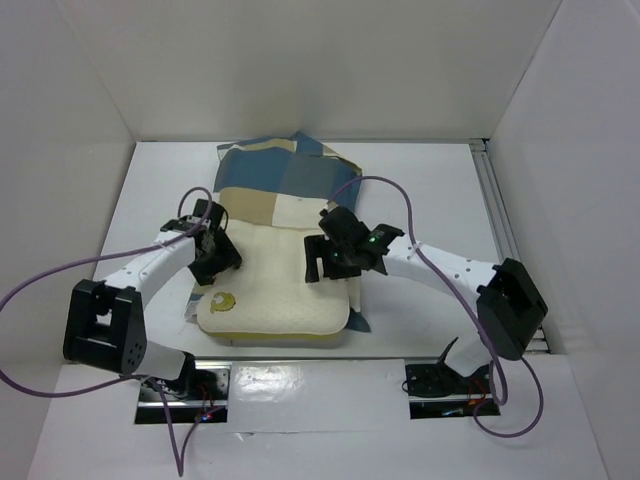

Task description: Put the pillow into the pillowcase

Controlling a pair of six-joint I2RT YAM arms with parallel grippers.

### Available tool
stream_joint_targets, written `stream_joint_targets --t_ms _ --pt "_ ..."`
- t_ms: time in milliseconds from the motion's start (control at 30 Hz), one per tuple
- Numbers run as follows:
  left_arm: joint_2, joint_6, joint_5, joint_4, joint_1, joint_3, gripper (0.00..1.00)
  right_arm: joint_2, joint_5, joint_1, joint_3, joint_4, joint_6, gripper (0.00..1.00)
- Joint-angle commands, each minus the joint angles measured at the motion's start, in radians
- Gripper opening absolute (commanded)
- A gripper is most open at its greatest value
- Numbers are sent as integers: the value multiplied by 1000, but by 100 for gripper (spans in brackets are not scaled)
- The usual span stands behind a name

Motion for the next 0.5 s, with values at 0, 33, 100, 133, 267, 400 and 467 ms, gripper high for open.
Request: stream_joint_targets --t_ms 0,33,100,133,267,400,467 --pt "-28 -57 193 107 -123 -78 77 48 46 -77 52 10 -37 84" --pt "-28 -80 209 128 -168 -79 75 58 75 -100 80 -19 -55 84" --pt "-43 -118 221 160 -269 -63 75 68 179 -168 175 -90 -97 84" --pt "-43 -118 221 142 -350 -5 76 68 192 -203 230 -101 -127 88" --pt "-66 -53 125 11 -394 136 87 45 216 -223 328 -130 -192 95" --pt "-189 -29 104 -26 -245 84 93 35 152 -135 338 -89 -273 99" --pt "-227 -74 104 -60 -149 20 93 86 172 -15 338 -76 -294 99"
